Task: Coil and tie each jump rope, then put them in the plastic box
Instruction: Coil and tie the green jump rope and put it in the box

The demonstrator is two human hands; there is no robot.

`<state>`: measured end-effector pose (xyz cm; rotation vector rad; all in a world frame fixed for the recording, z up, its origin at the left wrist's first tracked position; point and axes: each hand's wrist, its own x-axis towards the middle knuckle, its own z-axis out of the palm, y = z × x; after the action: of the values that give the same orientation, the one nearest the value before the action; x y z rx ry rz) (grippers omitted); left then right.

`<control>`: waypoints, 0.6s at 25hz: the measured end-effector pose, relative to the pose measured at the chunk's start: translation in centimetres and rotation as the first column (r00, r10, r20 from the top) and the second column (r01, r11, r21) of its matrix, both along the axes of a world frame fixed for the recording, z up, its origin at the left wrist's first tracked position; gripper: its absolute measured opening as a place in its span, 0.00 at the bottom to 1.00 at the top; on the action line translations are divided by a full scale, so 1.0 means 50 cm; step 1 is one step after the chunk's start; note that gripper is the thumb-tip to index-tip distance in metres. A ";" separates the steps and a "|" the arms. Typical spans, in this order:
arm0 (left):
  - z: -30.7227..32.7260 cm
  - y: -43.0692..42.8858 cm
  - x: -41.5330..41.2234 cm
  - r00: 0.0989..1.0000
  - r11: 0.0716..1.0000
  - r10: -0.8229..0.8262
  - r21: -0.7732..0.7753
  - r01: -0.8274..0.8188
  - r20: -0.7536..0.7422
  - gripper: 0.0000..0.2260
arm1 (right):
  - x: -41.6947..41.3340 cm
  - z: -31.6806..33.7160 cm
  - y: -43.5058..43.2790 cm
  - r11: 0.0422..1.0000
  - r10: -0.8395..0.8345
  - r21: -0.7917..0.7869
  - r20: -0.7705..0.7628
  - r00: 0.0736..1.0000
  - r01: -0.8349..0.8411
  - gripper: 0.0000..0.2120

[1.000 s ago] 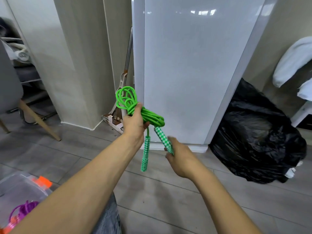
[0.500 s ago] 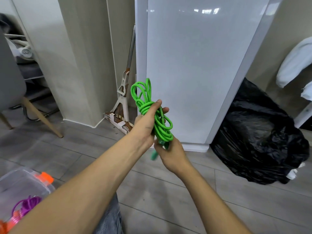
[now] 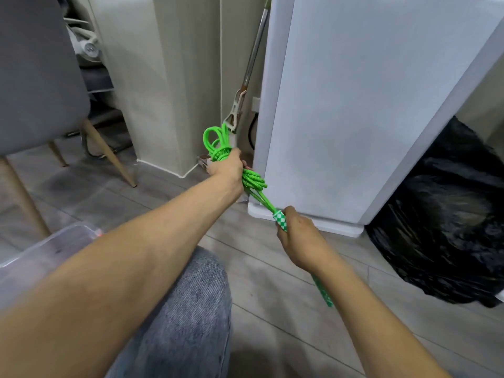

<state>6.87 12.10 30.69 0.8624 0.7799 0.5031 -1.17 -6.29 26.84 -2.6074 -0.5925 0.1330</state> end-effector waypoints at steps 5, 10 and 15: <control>-0.014 0.063 -0.013 0.999 0.990 -0.031 0.135 0.028 0.017 0.09 | 0.030 -0.026 -0.016 0.985 -0.062 -0.170 -0.148 0.987 0.037 0.06; -0.069 0.145 -0.035 0.967 0.819 -0.231 0.514 0.254 -0.111 0.13 | 0.066 -0.015 -0.026 0.895 -0.074 -0.436 0.060 0.995 0.093 0.10; -0.102 0.154 -0.109 0.809 0.578 -0.522 0.585 0.569 -0.271 0.19 | 0.087 -0.001 0.066 0.908 0.105 -0.418 0.301 0.948 0.032 0.09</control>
<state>1.42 19.80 25.61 1.7193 0.3358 0.1629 3.18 -2.98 26.78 -3.0667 -0.8003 -0.1741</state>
